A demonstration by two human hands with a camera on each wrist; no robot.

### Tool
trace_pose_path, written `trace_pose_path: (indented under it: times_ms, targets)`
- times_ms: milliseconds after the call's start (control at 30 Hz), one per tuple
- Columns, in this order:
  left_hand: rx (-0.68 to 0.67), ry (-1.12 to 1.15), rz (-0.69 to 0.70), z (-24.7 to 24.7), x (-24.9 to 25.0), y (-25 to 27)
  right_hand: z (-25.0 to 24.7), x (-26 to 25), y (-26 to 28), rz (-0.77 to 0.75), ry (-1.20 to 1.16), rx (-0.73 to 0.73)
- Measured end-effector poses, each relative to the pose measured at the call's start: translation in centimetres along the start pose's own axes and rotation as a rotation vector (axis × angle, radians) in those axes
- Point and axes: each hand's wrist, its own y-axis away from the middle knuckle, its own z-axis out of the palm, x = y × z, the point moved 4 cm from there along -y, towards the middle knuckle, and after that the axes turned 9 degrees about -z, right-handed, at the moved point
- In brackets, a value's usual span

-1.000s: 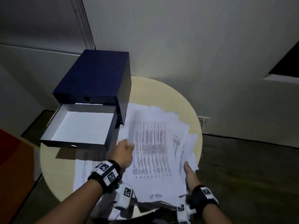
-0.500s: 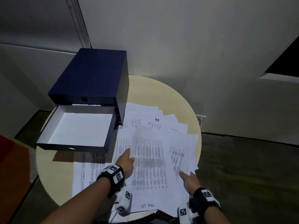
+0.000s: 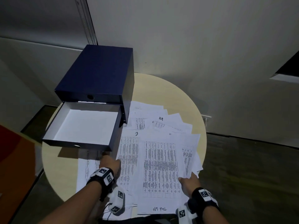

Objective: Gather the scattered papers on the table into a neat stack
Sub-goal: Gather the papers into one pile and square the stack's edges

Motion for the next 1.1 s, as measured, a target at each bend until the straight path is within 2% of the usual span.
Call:
trace_pose_path:
  times_ms: [100, 200, 267, 367, 467, 600, 700, 800, 900, 1000, 1100]
  targets:
    - [-0.03, -0.014, 0.046, 0.0, -0.4, -0.2, -0.3, -0.2, 0.2, -0.031, -0.037, 0.028]
    - [0.086, -0.144, -0.024, -0.8, -1.5, 0.0, -0.3, -0.2, 0.6, -0.01, -0.057, 0.036]
    - [0.114, -0.159, -0.063, -1.1, -2.4, -0.5, -0.4, -0.3, 0.7, -0.005, -0.054, 0.035]
    - [0.099, -0.12, 0.0, -1.1, -2.8, -1.0, -0.6, -0.8, 1.1, -0.004, -0.052, 0.047]
    - [0.107, 0.017, 0.102, -0.7, -2.3, -0.2, -0.7, -1.0, 1.2, -0.011, -0.045, 0.044]
    - [0.113, -0.037, -0.011, -0.6, -3.0, 0.5, -0.6, -0.9, 1.1, -0.033, -0.075, 0.04]
    - [0.098, -0.084, -0.01, -0.6, -3.6, 0.2, -0.4, -0.6, 0.7, -0.027, -0.051, 0.036]
    - [0.152, 0.053, 0.144, -0.9, -3.1, 1.3, -0.3, -0.7, 0.7, -0.042, 0.002, 0.032]
    - [0.169, -0.048, 0.324, -0.7, -1.4, 4.0, -0.3, -0.8, 0.8, -0.056, 0.03, 0.026]
    - [0.214, -0.189, 0.589, -0.1, 1.0, 7.7, -0.3, -0.8, 0.8, -0.042, 0.033, 0.015]
    - [0.261, -0.193, 0.747, -0.2, 2.9, 10.8, -0.6, -1.3, 1.2, -0.012, 0.024, 0.002]
